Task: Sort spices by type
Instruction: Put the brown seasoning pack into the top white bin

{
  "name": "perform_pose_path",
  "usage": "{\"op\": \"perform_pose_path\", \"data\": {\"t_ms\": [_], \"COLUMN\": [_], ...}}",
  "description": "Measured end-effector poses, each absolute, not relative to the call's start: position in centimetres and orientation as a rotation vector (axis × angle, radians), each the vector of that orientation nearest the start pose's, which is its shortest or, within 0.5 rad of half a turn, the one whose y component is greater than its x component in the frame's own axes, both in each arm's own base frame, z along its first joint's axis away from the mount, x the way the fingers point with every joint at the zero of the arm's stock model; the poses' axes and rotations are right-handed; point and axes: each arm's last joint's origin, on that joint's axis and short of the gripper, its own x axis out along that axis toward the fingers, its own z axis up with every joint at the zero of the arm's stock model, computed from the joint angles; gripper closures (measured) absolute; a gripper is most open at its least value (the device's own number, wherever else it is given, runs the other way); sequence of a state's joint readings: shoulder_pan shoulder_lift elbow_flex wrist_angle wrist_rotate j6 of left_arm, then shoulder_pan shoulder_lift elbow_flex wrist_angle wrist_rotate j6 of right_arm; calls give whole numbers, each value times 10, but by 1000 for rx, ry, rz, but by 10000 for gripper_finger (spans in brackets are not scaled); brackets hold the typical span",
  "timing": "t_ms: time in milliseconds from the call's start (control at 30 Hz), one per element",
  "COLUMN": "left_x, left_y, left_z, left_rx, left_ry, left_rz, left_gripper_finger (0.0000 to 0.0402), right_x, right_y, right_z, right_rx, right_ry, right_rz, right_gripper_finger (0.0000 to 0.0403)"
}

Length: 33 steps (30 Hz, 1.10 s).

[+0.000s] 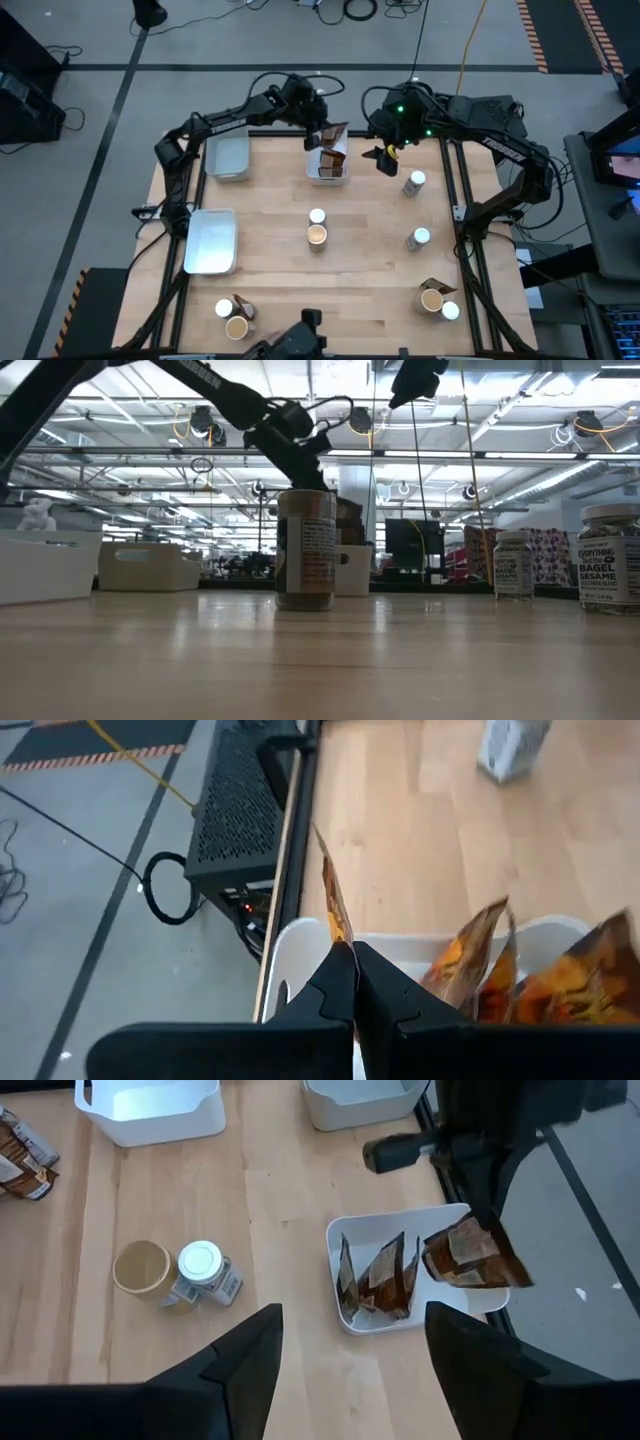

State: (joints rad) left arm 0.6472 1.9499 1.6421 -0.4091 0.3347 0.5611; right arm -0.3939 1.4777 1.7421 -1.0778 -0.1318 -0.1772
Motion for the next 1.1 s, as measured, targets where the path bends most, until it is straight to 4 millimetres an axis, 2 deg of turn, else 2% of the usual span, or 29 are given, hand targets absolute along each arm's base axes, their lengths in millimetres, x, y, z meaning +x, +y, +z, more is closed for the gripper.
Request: {"op": "perform_pose_path", "data": {"t_ms": [233,400,600,767,1100], "left_x": [365,366,363,362,364], "left_y": [259,254,247,246,243], "left_z": [251,250,243,239,238], "left_rx": [185,209,198,184,189], "left_ry": [728,746,812,828,878], "left_rz": [92,53,4,-2,64], "left_gripper_finger": [402,402,402,400,355], "right_x": [258,250,242,241,243], "right_y": [-107,-107,-103,-102,-102], "right_z": [385,362,339,332,334], "right_rx": [47,88,157,196,190], "right_ry": [765,650,596,581,554], "right_rz": [-191,-240,-265,-253,-253], "right_gripper_finger": [177,177,177,177,177]}}
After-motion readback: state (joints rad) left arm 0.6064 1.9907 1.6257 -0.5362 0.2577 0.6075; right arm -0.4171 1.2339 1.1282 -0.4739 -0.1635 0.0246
